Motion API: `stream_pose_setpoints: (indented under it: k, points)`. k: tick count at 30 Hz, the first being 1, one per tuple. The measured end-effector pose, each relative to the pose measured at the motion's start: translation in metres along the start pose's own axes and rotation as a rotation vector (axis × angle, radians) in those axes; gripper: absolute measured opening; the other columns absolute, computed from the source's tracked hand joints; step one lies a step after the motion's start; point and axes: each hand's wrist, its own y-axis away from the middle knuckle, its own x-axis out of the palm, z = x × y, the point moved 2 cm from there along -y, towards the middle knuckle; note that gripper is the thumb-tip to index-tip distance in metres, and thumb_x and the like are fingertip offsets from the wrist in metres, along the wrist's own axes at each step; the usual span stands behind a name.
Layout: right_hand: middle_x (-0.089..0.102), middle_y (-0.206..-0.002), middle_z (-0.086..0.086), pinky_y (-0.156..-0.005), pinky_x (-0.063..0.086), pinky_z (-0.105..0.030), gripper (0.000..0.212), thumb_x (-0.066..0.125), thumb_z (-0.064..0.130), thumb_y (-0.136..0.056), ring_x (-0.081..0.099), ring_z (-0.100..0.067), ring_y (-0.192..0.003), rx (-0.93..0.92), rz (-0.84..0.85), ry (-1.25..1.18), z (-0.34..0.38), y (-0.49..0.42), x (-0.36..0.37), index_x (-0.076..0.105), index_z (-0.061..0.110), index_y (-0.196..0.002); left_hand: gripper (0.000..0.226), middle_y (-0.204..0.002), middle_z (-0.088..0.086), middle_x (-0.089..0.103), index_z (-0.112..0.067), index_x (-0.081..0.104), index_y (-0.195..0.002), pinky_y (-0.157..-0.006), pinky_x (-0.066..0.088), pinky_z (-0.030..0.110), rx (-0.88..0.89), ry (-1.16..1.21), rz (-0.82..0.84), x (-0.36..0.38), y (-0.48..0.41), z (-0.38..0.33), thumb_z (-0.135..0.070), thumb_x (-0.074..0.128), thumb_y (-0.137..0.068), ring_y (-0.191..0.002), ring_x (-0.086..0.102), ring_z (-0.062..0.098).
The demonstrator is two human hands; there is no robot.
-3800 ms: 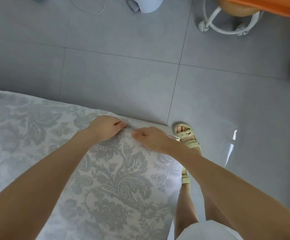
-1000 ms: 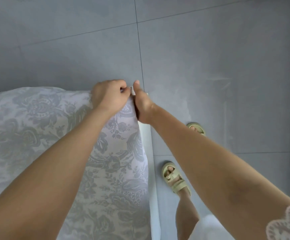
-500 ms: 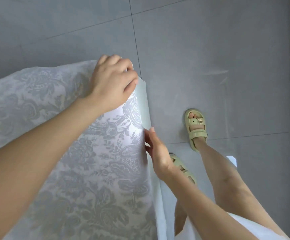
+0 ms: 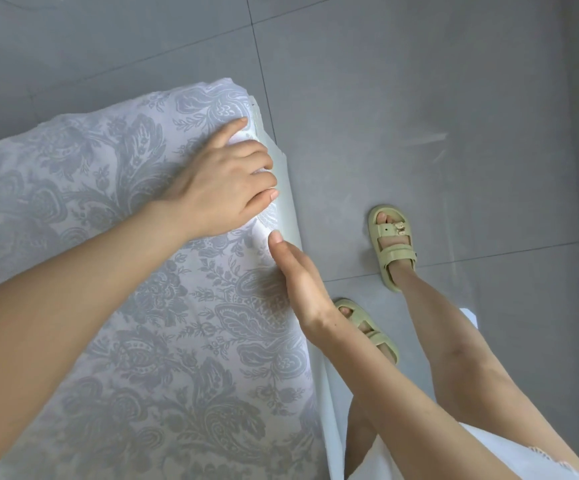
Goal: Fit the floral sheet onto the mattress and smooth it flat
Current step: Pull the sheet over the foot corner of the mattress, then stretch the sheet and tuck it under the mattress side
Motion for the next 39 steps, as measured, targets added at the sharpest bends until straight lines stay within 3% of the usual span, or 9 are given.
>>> stream_pose_setpoints:
  k: [3, 6, 8, 12, 15, 18, 22, 29, 39]
  points:
    - [0.049, -0.088, 0.011, -0.076, 0.038, -0.024, 0.048, 0.032, 0.060, -0.094, 0.047, -0.007, -0.080, -0.051, -0.148, 0.145, 0.001, -0.012, -0.002, 0.055, 0.018, -0.093, 0.042, -0.116, 0.006, 0.065, -0.015, 0.068, -0.107, -0.114, 0.014, 0.050, -0.009, 0.004, 0.035, 0.007, 0.008, -0.002, -0.035, 0.032, -0.098, -0.121, 0.053, 0.026]
    - [0.053, -0.118, 0.018, -0.090, 0.038, -0.016, 0.052, 0.033, 0.060, -0.094, 0.051, 0.006, -0.101, 0.067, -0.079, -0.106, -0.011, -0.024, 0.002, 0.054, 0.023, -0.124, 0.043, -0.117, 0.005, 0.065, -0.016, 0.069, -0.107, -0.114, 0.012, 0.049, -0.039, 0.015, 0.075, 0.018, 0.002, -0.001, -0.035, 0.031, -0.098, -0.122, 0.053, 0.025]
    - [0.056, -0.132, 0.010, -0.108, 0.036, -0.030, 0.068, 0.034, 0.070, -0.087, 0.051, -0.005, -0.121, 0.166, -0.075, -0.203, -0.021, -0.036, -0.002, 0.053, 0.023, -0.133, 0.044, -0.110, 0.002, 0.068, -0.017, 0.072, -0.097, -0.114, 0.012, 0.048, -0.088, 0.021, 0.126, 0.026, -0.005, -0.006, -0.033, 0.031, -0.097, -0.120, 0.054, 0.023]
    - [0.065, -0.119, -0.002, -0.090, 0.047, -0.027, 0.054, 0.023, 0.052, -0.099, 0.059, -0.014, -0.107, 0.181, -0.127, -0.051, 0.003, -0.038, -0.025, 0.064, 0.019, -0.106, 0.060, -0.106, -0.002, 0.067, -0.019, 0.073, -0.092, -0.117, 0.004, 0.049, -0.226, 0.101, 0.261, 0.023, -0.017, -0.012, -0.035, 0.015, -0.091, -0.126, 0.046, 0.021]
    - [0.055, -0.130, 0.005, -0.098, 0.041, -0.026, 0.042, 0.031, 0.047, -0.100, 0.051, -0.013, -0.119, 0.079, -0.083, 0.162, 0.011, -0.004, -0.019, 0.053, 0.023, -0.127, 0.050, -0.127, -0.007, 0.058, -0.020, 0.067, -0.112, -0.116, -0.008, 0.041, -0.341, 0.211, 0.311, 0.010, -0.024, -0.016, -0.035, 0.022, -0.099, -0.136, 0.033, 0.015]
    - [0.053, -0.124, 0.005, -0.085, 0.043, -0.014, 0.046, 0.026, 0.049, -0.100, 0.048, -0.011, -0.112, 0.200, 0.170, 0.400, 0.017, 0.027, -0.007, 0.044, 0.024, -0.135, 0.045, -0.118, 0.005, 0.062, -0.005, 0.066, -0.103, -0.110, 0.015, 0.027, -0.508, 0.566, 0.110, -0.030, -0.026, -0.022, -0.033, 0.032, -0.098, -0.122, 0.047, 0.020]
    - [0.063, -0.111, -0.019, -0.093, 0.042, -0.036, 0.058, 0.026, 0.044, -0.101, 0.057, -0.032, -0.102, 0.038, -0.073, 0.823, 0.088, 0.049, -0.028, 0.061, -0.002, -0.104, 0.029, -0.119, 0.002, 0.064, -0.010, 0.068, -0.108, -0.091, 0.035, 0.025, -0.709, 0.731, -0.124, -0.104, 0.015, -0.013, -0.022, 0.043, -0.098, -0.116, 0.052, 0.021]
    - [0.064, -0.082, -0.013, -0.067, 0.050, -0.031, 0.027, 0.046, 0.021, -0.092, 0.057, -0.023, -0.069, -0.057, -0.020, 0.817, 0.232, 0.135, -0.001, 0.064, 0.001, -0.096, 0.026, -0.114, -0.001, 0.066, -0.014, 0.066, -0.109, -0.084, 0.040, 0.025, -1.065, 0.866, -0.187, -0.215, 0.109, -0.005, -0.024, 0.046, -0.096, -0.108, 0.058, 0.018]
    - [0.063, -0.067, -0.006, -0.047, 0.040, -0.019, 0.024, 0.049, 0.017, -0.093, 0.049, -0.011, -0.051, -0.399, 0.242, 1.182, 0.452, 0.157, 0.101, 0.064, 0.003, -0.080, 0.026, -0.087, 0.019, 0.066, 0.000, 0.066, -0.086, -0.072, 0.044, 0.034, -1.603, 0.811, -0.404, -0.318, 0.138, 0.075, -0.019, 0.049, -0.093, -0.087, 0.061, 0.033]
